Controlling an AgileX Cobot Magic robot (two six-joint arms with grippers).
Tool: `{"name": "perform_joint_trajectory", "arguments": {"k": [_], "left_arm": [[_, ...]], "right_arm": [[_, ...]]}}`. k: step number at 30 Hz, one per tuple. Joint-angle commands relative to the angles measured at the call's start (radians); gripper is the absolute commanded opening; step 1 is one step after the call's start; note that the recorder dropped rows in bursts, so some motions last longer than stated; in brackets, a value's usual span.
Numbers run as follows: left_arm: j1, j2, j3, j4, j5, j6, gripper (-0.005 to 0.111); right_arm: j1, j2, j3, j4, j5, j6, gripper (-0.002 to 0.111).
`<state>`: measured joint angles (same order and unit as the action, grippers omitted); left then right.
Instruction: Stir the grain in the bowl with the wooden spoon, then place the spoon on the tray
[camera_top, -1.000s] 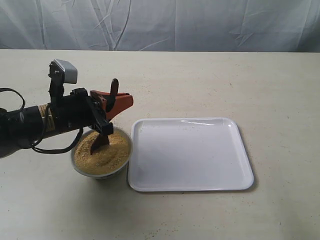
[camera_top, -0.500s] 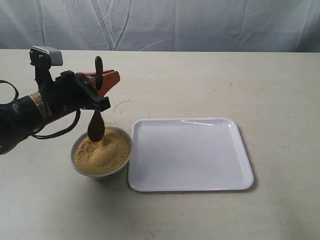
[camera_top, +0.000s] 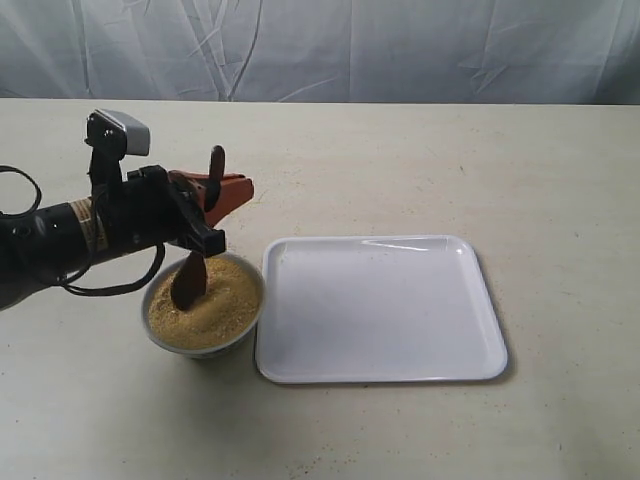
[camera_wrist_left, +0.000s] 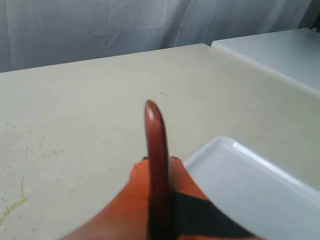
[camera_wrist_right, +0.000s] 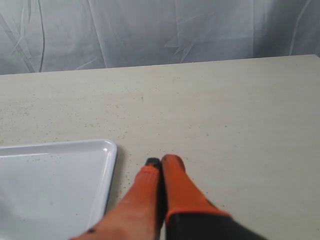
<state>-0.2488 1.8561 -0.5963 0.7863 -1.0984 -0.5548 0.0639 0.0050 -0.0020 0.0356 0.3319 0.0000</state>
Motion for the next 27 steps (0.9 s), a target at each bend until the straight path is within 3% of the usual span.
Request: {"name": "perform_joint_trajectory", "arguments": {"k": [1, 5, 17, 19, 27], "left_arm": [[-0.002, -0.006, 0.0, 0.074, -0.009, -0.067, 0.0], [-0.002, -0.006, 0.013, 0.125, -0.119, -0.097, 0.0], [-0.002, -0.008, -0.034, -0.031, -0.123, 0.016, 0.0], [-0.005, 0.003, -0.053, 0.007, -0.039, 0.016, 0.0], [-0.005, 0.124, -0.051, 0.099, -0.108, -0.015, 0.0]], "right_arm": [[-0.004, -0.005, 0.002, 0.0, -0.007, 0.0, 0.001], [-0.004, -0.005, 0.002, 0.0, -0.007, 0.0, 0.001], [-0.004, -0.005, 0.002, 0.0, -0.01, 0.0, 0.001], [-0.004, -0.005, 0.002, 0.0, -0.01, 0.0, 0.001], [-0.004, -0.005, 0.002, 0.0, -0.008, 0.0, 0.001]]}}
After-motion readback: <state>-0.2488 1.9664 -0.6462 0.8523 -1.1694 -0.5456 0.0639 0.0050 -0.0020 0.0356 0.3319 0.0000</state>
